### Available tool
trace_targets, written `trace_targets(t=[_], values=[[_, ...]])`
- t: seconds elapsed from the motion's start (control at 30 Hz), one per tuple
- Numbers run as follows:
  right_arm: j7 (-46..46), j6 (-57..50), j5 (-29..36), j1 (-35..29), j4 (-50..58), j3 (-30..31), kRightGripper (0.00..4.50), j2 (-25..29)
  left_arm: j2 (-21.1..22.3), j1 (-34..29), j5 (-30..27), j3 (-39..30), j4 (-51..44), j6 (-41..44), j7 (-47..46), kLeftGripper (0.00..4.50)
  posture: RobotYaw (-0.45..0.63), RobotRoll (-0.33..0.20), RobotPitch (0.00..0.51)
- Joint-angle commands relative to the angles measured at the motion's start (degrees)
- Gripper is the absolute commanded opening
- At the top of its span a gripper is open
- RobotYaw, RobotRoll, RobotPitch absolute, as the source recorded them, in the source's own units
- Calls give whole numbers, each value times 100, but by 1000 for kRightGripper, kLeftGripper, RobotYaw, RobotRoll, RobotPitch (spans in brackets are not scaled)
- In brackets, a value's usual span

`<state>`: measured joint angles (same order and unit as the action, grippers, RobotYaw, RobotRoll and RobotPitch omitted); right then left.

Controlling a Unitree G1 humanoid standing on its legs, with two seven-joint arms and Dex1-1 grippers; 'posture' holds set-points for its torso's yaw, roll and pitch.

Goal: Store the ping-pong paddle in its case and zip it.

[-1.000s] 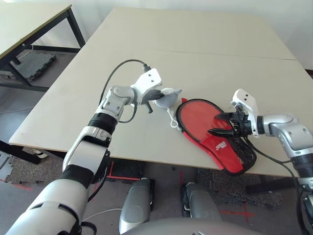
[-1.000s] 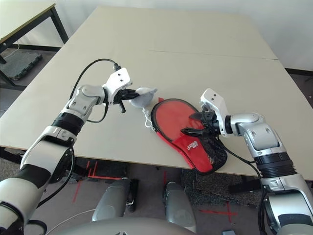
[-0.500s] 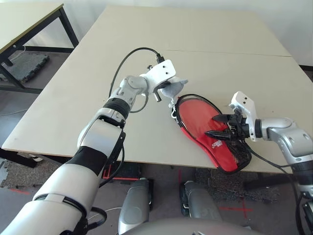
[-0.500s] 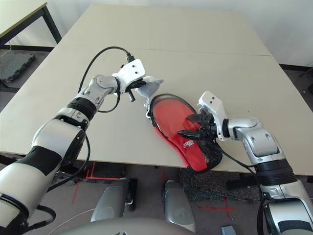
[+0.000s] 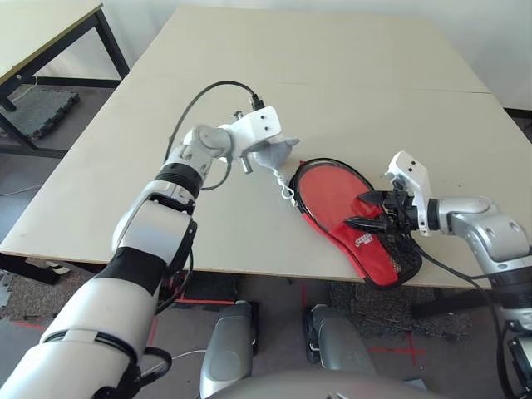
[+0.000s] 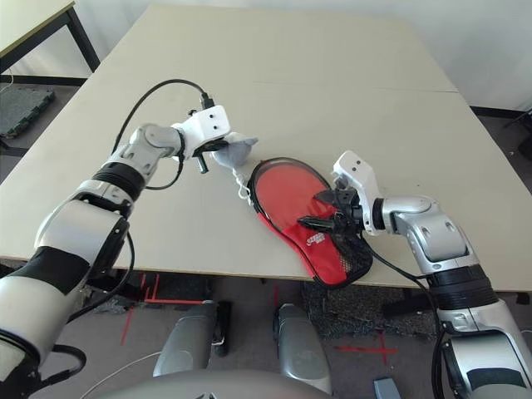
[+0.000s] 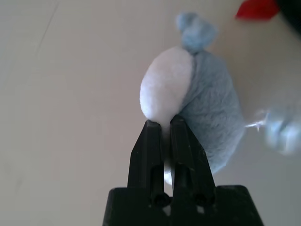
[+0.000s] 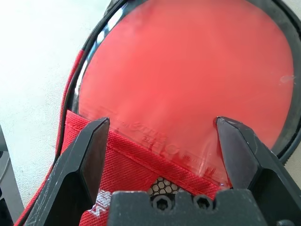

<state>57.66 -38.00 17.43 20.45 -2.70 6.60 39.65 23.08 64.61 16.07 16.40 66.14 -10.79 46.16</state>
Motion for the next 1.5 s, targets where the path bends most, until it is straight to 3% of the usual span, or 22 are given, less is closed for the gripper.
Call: trace_targets(t=[0.03,0.3,0.6,0.93,1.5], values=[[-101,-226,-295,-241,-514,371,4500,-4,212,-2,-46,-90,-337,156,202,29,97,0,132],[-38,-252,-292,-273,-473,411,4500,-17,88,237,29,-120,-170,207,-134,29,98,0,137],[-67,-415,-198,-528,-140,324,4500,48,-735,797,219,-55,671,30,-1168,29,51,0,156],[-186,-623,-79,-753,228,247,4500,52,-1446,1120,400,-62,983,-132,-2060,29,9,0,180],[-551,-958,183,-1082,854,202,4500,-93,-2403,1317,1008,344,1166,-361,-2752,29,-89,0,227]])
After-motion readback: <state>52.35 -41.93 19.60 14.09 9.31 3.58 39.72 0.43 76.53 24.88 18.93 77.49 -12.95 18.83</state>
